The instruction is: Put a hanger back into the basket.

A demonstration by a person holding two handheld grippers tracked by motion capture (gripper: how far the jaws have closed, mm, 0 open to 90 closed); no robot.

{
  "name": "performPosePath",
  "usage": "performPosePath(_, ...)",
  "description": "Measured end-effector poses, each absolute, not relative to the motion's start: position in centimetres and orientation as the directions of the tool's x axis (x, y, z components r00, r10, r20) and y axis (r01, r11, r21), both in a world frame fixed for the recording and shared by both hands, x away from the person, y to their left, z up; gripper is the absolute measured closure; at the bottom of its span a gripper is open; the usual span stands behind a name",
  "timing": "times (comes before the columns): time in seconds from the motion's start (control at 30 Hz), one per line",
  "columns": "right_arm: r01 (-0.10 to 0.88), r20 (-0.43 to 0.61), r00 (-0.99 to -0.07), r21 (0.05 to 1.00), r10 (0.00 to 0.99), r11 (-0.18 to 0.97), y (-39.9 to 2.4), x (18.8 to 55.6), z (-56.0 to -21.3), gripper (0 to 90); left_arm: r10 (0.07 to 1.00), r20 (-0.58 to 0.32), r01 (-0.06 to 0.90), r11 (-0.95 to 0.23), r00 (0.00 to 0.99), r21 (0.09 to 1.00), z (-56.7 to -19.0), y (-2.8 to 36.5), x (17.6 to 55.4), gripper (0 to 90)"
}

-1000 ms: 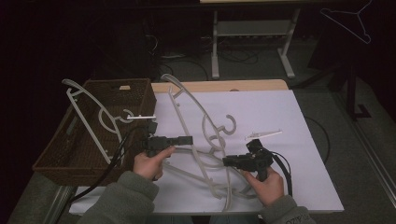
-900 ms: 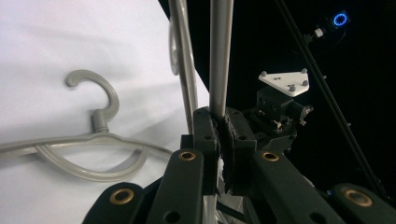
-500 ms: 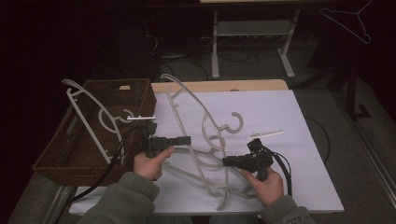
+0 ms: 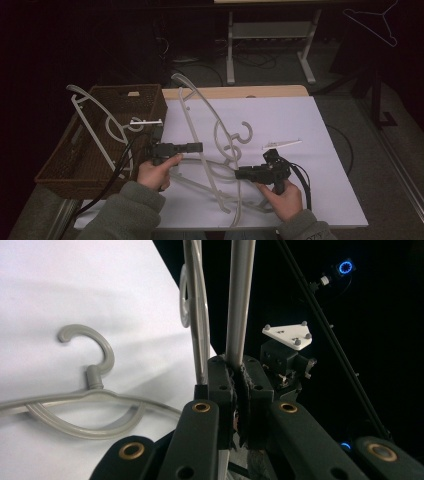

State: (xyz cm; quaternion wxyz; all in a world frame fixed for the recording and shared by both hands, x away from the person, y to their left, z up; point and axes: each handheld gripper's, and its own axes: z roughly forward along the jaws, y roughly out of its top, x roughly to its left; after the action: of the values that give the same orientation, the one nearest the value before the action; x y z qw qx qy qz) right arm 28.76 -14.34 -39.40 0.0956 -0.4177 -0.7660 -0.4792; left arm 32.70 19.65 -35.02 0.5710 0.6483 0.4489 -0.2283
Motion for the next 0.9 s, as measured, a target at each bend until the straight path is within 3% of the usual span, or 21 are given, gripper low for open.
performPosePath(0.3, 0.715, 0.553, -0.649, 0.677, 0.523, 0.173, -14.3, 28.7, -39.1, 54.7, 0.321, -0.802, 0.831, 0.077, 0.503, 0.552, -33.7, 20.7, 32.8, 85.8)
performPosePath(0.9, 0.692, 0.544, -0.656, 0.71, 0.523, 0.13, -14.9, 29.0, -38.5, 50.0, 0.344, -0.788, 0.817, 0.092, 0.51, 0.569, -32.4, 21.9, 32.7, 85.8)
